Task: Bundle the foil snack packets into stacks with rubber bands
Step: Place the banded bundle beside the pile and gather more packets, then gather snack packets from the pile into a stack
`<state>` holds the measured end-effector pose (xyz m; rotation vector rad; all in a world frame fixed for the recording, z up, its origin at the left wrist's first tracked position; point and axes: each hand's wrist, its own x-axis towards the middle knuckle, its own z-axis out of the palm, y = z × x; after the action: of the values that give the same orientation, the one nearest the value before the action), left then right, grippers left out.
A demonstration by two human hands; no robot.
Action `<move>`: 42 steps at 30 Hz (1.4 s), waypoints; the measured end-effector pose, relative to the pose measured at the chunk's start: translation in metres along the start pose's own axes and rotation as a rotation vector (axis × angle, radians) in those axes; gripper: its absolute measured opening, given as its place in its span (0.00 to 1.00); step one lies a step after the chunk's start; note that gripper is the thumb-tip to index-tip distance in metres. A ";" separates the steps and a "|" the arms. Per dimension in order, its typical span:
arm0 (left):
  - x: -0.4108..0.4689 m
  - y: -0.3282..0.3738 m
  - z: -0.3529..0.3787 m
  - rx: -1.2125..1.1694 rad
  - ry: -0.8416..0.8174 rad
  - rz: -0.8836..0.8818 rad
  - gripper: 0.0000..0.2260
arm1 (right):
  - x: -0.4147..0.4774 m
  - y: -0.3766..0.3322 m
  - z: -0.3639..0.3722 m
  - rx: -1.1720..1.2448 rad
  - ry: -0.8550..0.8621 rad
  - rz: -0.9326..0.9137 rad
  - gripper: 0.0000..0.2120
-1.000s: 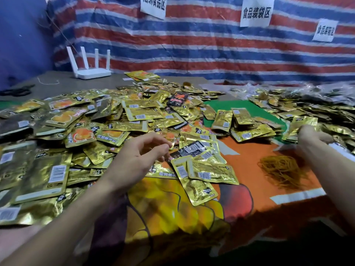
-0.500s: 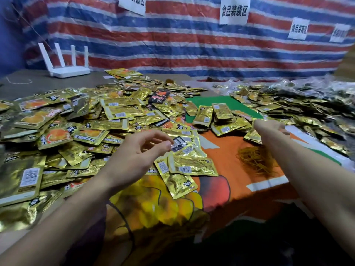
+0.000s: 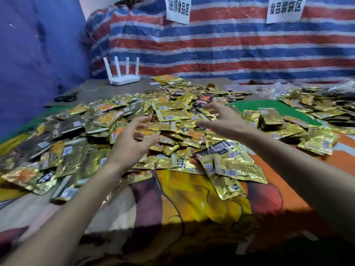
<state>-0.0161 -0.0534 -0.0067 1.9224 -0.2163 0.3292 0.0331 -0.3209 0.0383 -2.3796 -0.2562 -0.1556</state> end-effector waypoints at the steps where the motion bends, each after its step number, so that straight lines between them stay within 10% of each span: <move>1: 0.002 -0.004 -0.009 0.062 0.002 -0.036 0.22 | 0.002 -0.007 0.013 -0.025 -0.069 0.003 0.35; 15: -0.034 -0.016 -0.069 1.090 -0.224 -0.684 0.62 | -0.015 -0.055 0.068 -0.691 -0.266 0.177 0.65; 24: -0.025 -0.008 -0.052 1.107 -0.289 -0.600 0.45 | -0.048 -0.007 0.030 -0.727 -0.392 0.485 0.62; 30: -0.028 -0.006 -0.036 1.176 -0.136 -0.451 0.24 | -0.055 -0.008 0.026 -0.764 -0.418 0.255 0.19; 35: -0.025 -0.001 -0.044 1.164 -0.026 -0.337 0.02 | -0.066 -0.010 0.039 -0.827 -0.343 0.164 0.08; 42: -0.018 0.011 -0.070 1.020 0.109 -0.294 0.09 | -0.070 -0.017 0.027 -0.798 -0.061 0.127 0.11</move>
<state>-0.0456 0.0075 0.0209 2.8761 0.3878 0.3801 -0.0376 -0.2998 0.0168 -3.1864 -0.0691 -0.1408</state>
